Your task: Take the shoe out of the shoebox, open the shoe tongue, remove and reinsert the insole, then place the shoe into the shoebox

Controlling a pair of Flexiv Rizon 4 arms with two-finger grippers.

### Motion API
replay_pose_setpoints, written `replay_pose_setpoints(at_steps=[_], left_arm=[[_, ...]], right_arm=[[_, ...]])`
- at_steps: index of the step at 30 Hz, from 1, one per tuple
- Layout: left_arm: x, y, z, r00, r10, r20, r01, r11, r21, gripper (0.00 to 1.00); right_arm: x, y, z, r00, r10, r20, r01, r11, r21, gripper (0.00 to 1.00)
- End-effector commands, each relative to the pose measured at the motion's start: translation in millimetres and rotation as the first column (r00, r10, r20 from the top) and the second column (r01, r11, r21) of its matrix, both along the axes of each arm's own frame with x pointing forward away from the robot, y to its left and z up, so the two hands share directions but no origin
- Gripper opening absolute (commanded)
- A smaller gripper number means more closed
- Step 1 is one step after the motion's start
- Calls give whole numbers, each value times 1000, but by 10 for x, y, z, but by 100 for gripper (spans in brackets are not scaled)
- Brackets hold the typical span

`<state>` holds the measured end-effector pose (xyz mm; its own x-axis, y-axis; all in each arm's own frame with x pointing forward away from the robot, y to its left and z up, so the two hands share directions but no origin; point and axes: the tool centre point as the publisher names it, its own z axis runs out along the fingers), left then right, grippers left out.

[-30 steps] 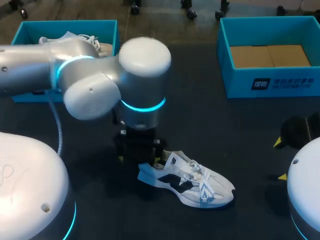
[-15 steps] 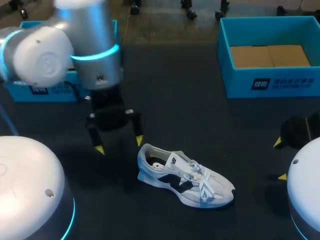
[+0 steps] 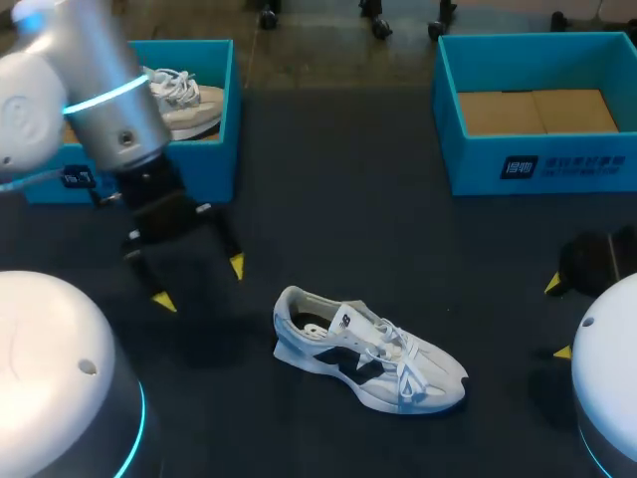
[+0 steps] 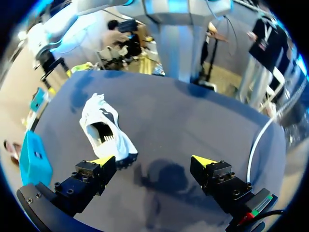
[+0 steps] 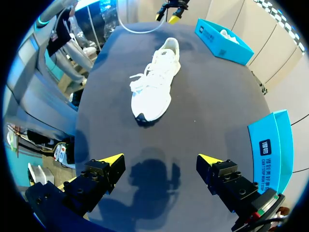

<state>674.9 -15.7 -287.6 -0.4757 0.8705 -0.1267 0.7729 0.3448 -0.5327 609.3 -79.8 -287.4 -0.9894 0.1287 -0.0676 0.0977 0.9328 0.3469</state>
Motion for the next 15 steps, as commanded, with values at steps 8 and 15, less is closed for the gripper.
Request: replay_pose_setpoints(at_steps=[8, 15], left_arm=[[-4, 172, -103, 891, 335, -308, -392, 908, -148, 100], [-24, 214, -293, 817, 415, -400, -503, 852, -144, 100]], right_arm=[[-18, 4, -3, 1000, -1, 3, 1, 1000, -3, 100], [-18, 4, -3, 1000, -1, 3, 1, 1000, -3, 100]])
